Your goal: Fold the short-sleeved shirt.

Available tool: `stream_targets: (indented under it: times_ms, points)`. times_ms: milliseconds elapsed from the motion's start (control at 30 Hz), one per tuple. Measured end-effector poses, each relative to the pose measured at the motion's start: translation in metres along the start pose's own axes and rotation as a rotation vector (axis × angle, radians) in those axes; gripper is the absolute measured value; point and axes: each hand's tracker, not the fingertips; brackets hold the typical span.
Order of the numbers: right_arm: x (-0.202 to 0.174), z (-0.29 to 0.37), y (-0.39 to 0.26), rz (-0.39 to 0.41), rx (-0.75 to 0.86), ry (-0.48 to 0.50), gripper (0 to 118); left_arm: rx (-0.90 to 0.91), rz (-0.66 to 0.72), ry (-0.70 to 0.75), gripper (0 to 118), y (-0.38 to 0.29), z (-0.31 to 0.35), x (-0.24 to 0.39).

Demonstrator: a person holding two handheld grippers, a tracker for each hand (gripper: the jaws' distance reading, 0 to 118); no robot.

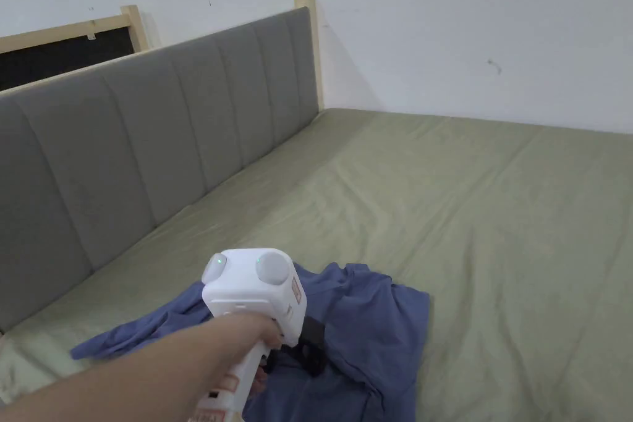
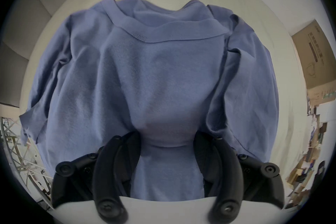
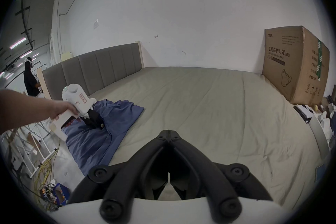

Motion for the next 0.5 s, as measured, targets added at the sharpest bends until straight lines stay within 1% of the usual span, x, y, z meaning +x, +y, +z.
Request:
stream_targets:
  times_ms: [33,67,100,133,167,267,333,400,500]
  points:
    - [0.001,0.002,0.001,-0.015,-0.002,-0.004,0,0.033,-0.019,0.025,59,-0.006,0.002,0.005]
    - [0.003,0.004,0.002,-0.028,-0.003,-0.007,0,0.056,-0.03,0.042,49,-0.008,0.002,0.007]
    - [0.004,0.006,0.003,-0.04,-0.002,-0.008,0,0.081,-0.034,0.037,31,-0.012,0.004,0.01]
    - [0.005,0.01,0.004,-0.045,0.0,-0.008,0,0.103,-0.041,0.04,2,-0.016,0.007,0.01]
    - [0.005,0.013,0.006,-0.047,0.004,-0.007,0,0.117,-0.049,0.052,0,-0.018,0.009,0.011]
    - [0.007,0.024,0.011,-0.035,0.021,-0.014,0,0.129,-0.057,0.065,0,-0.031,0.028,0.031]
    - [0.008,0.033,0.016,-0.031,0.035,-0.019,0,0.154,-0.053,0.04,0,-0.027,0.043,0.028]
    - [0.011,0.041,0.022,-0.033,0.045,-0.022,0,0.216,-0.04,-0.017,0,-0.023,0.073,0.026]
    - [0.014,0.054,0.03,-0.038,0.075,-0.037,0,0.284,-0.071,-0.019,0,-0.02,0.13,0.016]
